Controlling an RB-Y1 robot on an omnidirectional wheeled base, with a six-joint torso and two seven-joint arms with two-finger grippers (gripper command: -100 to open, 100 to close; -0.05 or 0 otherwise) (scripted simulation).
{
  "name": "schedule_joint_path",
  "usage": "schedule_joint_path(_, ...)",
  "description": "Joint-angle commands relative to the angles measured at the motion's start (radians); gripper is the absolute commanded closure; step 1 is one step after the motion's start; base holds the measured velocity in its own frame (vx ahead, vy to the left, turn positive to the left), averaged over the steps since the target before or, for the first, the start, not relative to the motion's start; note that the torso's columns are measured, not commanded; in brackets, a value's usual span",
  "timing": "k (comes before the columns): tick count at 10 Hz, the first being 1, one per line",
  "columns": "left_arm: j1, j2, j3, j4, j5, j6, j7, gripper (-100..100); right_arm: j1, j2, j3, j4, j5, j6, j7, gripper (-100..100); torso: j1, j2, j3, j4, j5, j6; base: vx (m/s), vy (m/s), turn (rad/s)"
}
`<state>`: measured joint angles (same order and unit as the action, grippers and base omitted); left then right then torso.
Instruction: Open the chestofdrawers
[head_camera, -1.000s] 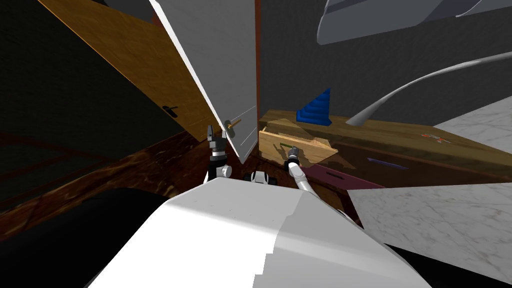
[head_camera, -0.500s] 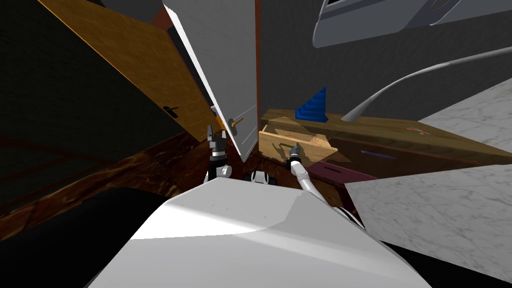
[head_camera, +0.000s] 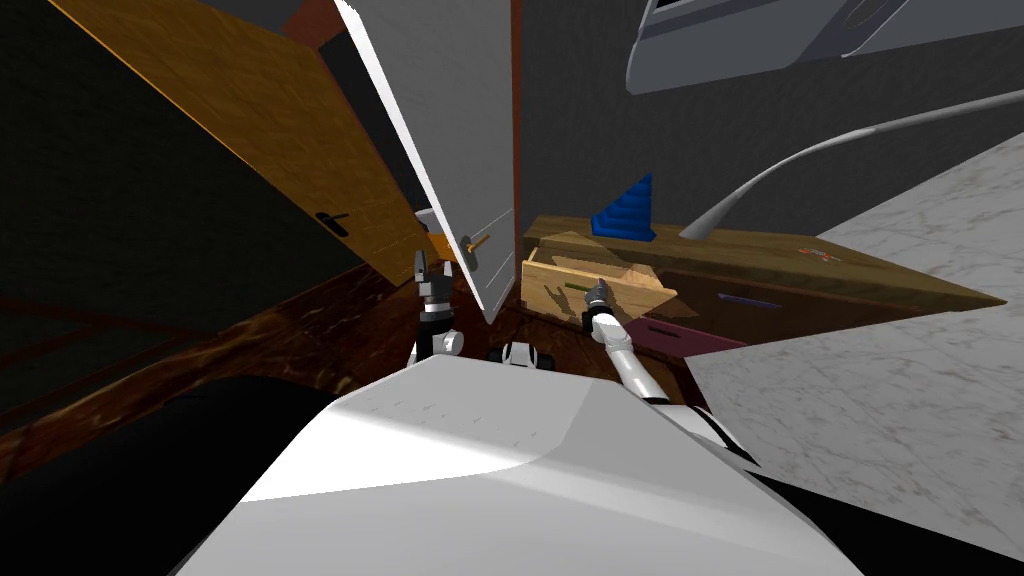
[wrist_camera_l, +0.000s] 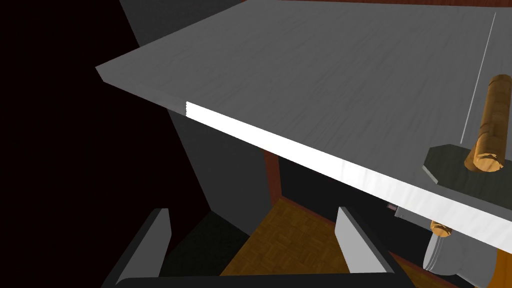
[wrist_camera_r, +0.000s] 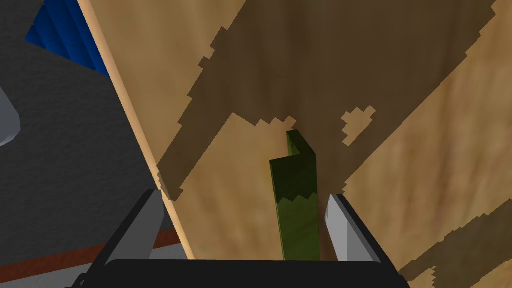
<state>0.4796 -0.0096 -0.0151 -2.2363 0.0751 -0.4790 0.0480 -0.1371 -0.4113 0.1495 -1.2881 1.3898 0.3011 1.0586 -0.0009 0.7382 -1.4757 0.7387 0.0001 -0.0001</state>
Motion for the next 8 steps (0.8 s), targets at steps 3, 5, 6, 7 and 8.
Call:
schedule_joint_path(3, 0.0, 0.0, 0.0, 0.0, 0.0, 0.0, 0.0, 0, -0.035, -0.027, -0.023, 0.02, -0.077, -0.047, 0.053, 0, 0.002, 0.003, 0.002, 0.002, 0.001, -0.001, -0.016, 0.05, -0.047)
schedule_joint_path(5, 0.0, 0.0, 0.0, 0.0, 0.0, 0.0, 0.0, 0, -0.032, -0.026, -0.022, 0.023, -0.077, -0.047, 0.052, 0, 0.001, 0.002, 0.001, 0.001, 0.001, 0.0, 0.0, 0.0, 0.0)
schedule_joint_path(6, 0.0, 0.0, 0.0, 0.0, 0.0, 0.0, 0.0, 0, -0.032, -0.026, -0.022, 0.023, -0.077, -0.047, 0.052, 0, 0.001, 0.001, 0.001, 0.001, 0.001, 0.0, 0.0, 0.0, 0.0)
schedule_joint_path(7, 0.0, 0.0, 0.0, 0.0, 0.0, 0.0, 0.0, 0, -0.031, -0.026, -0.022, 0.024, -0.077, -0.047, 0.052, 0, 0.002, 0.001, 0.0, 0.0, 0.001, 0.0, 0.0, 0.0, 0.0)
schedule_joint_path(8, 0.0, 0.0, 0.0, 0.0, 0.0, 0.0, 0.0, 0, -0.031, -0.026, -0.022, 0.024, -0.077, -0.047, 0.052, 0, 0.002, 0.001, 0.0, 0.0, 0.0, 0.0, 0.0, 0.0, 0.0)
